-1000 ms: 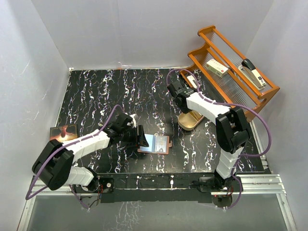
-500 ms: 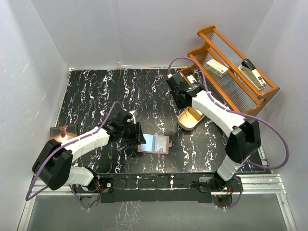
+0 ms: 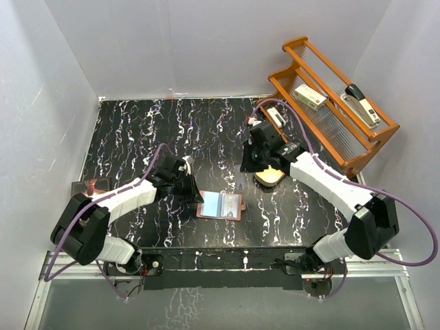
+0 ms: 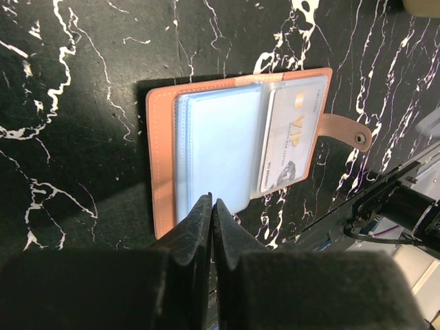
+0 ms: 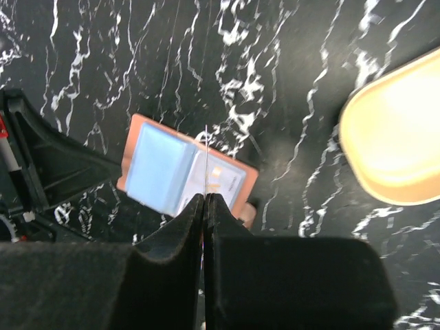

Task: Put the credit cards into the card holder
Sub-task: Pick up the credit card from the storage box, then insert the credit card into the card holder.

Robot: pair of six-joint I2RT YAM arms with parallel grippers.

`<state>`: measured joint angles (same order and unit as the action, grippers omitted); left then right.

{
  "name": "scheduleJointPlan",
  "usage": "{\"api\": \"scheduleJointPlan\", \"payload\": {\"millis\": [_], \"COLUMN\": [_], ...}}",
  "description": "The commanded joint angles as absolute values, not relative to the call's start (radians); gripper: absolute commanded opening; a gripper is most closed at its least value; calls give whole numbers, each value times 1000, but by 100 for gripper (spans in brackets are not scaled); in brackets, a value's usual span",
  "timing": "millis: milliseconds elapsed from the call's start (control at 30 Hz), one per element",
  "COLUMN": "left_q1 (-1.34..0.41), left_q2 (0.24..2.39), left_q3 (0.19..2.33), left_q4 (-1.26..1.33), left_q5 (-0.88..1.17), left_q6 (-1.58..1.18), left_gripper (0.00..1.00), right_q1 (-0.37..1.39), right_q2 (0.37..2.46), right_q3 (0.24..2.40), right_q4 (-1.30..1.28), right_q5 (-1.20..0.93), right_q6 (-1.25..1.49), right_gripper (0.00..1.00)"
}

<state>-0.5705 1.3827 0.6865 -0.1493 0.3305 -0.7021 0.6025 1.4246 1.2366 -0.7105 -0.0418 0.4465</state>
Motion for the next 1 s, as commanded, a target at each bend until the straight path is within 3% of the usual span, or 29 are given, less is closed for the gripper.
{"api": "scheduleJointPlan", "payload": {"millis": [0,500,967], "left_q1": [-558,-557,-558], "left_q2": [1398,1446,1443], "left_q3": [671,628,604], "left_q4": [-135,-144,-142], "left_q5": [364,335,331], "left_q6": [-692,-674,-686], "left_gripper": [0,0,0], "right_q1": [613,622,623], "right_q2": [1382,1398,1473], "right_q3": [1149,884,816], "right_q4": [-541,-281,-171], "right_q5": [-182,-382,-400], "right_q6": [570,729,754], "right_gripper": [0,0,0]}}
